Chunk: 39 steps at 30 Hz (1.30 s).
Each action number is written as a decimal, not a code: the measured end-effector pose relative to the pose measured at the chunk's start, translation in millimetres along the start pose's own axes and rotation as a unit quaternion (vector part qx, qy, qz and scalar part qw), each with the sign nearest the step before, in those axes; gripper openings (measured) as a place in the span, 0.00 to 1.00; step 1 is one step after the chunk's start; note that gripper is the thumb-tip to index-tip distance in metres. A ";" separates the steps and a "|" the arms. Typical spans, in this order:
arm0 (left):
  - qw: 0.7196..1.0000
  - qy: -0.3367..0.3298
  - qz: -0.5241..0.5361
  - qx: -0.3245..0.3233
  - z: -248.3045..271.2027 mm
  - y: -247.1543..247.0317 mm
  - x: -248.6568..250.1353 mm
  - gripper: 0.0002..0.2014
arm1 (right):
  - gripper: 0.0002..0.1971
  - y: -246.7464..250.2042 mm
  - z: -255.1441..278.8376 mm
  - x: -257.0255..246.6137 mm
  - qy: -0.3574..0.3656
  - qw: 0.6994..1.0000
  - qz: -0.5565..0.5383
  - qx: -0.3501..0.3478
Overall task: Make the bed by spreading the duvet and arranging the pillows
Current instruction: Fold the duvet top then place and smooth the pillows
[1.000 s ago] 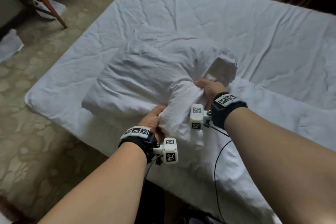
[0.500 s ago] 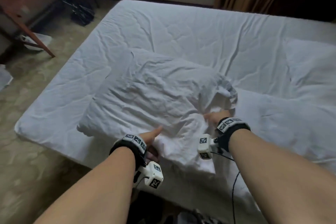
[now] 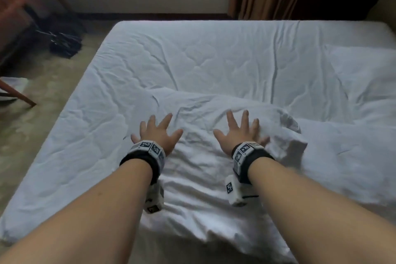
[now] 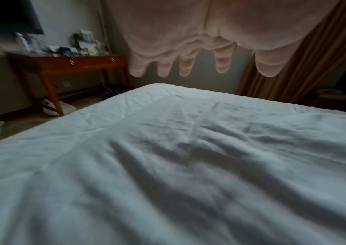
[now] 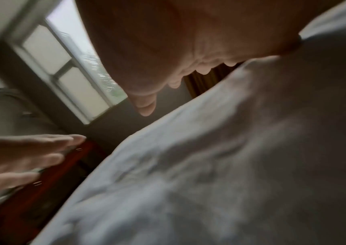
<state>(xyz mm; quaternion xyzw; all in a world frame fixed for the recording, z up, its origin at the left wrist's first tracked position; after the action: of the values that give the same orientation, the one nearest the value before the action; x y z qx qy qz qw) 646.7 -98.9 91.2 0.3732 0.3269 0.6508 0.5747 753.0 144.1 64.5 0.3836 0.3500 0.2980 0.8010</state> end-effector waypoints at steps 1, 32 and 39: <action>1.000 0.004 -0.018 -0.012 -18.7 -0.1 1.3 0.40 | 0.41 -8.8 -9.5 7.9 -0.034 0.999 -0.003 0.005; 0.980 0.176 0.060 -0.076 -217.9 -155.1 -19.0 0.80 | 0.52 -191.2 -150.9 102.7 -0.108 0.991 0.078 0.002; 0.980 0.172 0.086 -0.055 -213.5 -156.2 -21.4 0.78 | 0.48 -137.3 -140.7 64.3 -0.125 0.986 0.083 -0.068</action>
<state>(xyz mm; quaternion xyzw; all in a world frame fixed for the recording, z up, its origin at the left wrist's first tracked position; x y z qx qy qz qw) 542.7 -99.8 -152.9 0.2505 0.3511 0.7694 0.4711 707.7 176.6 -134.6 0.3898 0.1930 0.3363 0.8353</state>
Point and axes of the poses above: each hand's wrist, its own z-axis away from the middle knuckle, its own y-axis out of the back of the hand, x = y × z, the point moved 7 cm from there along -z, towards the middle knuckle, and after that the axes turned 8 degrees about y, right-handed, at the moved point
